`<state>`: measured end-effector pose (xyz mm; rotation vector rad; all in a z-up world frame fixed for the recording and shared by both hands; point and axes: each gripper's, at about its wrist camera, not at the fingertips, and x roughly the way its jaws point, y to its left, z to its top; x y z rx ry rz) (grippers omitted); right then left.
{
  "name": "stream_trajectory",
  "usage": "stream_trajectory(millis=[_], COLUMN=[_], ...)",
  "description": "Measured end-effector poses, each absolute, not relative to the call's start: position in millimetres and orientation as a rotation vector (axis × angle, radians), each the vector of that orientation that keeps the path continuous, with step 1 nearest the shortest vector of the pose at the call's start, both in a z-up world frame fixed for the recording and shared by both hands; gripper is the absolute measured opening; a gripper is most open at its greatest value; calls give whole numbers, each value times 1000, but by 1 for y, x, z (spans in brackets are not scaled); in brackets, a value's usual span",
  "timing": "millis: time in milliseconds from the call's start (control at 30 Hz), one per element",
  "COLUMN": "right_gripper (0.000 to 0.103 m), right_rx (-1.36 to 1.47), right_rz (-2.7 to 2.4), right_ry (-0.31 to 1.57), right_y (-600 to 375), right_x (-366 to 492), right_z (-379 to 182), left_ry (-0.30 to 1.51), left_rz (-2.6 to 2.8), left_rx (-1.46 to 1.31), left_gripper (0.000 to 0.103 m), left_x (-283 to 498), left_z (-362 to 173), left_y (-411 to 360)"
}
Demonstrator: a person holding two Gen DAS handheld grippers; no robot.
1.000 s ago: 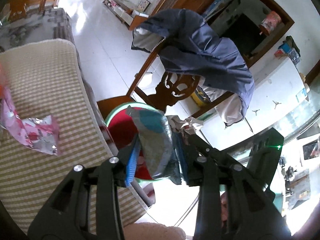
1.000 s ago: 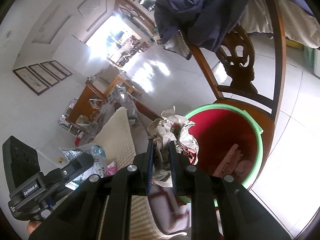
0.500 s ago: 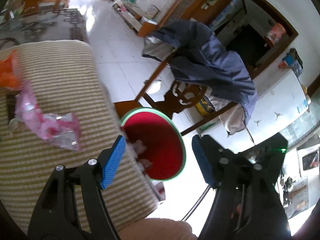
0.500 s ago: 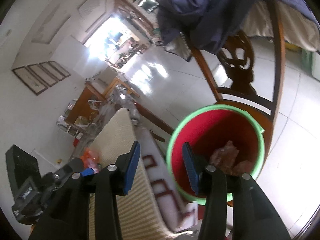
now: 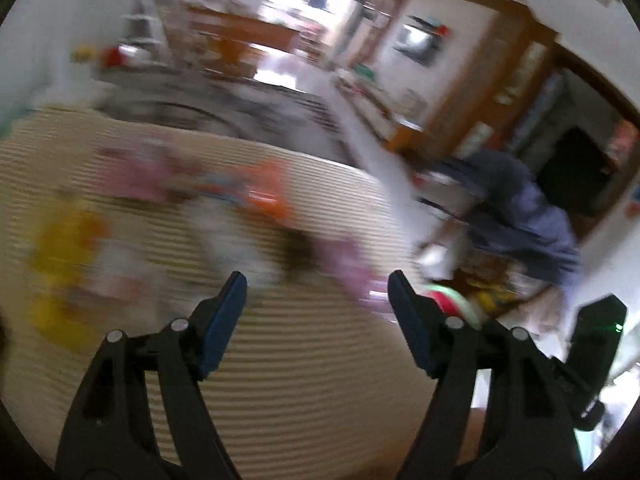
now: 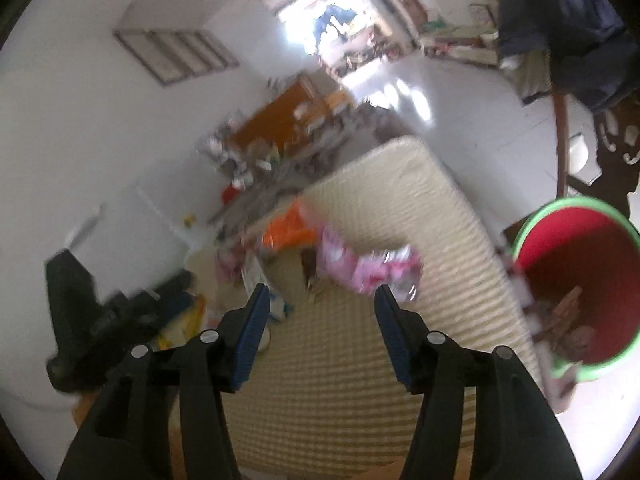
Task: Collect trash
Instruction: 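Move both grippers back over the trash on the bed, then grasp the yellow iced-tea carton with the left gripper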
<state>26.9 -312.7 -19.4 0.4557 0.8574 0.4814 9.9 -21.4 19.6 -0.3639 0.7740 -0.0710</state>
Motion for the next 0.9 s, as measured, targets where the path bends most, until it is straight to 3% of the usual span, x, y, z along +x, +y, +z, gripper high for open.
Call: stream_trajectory(millis=[333,800,867,900], right_gripper=[54,54,54,54], right_rx=[385,342,343,344], right_rz=[427,429,431,432], right_ry=[862,882,881,880], right_y=[-304,-297,-298,-298], right_x=[27,26,26,26], right_z=[-23,-26,-27,-26], left_ry=[926,1062,1047,1046], left_rz=[312,276,259,261], left_rx=[-526,-647,-609,-591], left_gripper=[64,63,45,42], left_x=[-12,16,18,20], left_z=[-45,-87,-82,-80], left_y=[134,144,137,135])
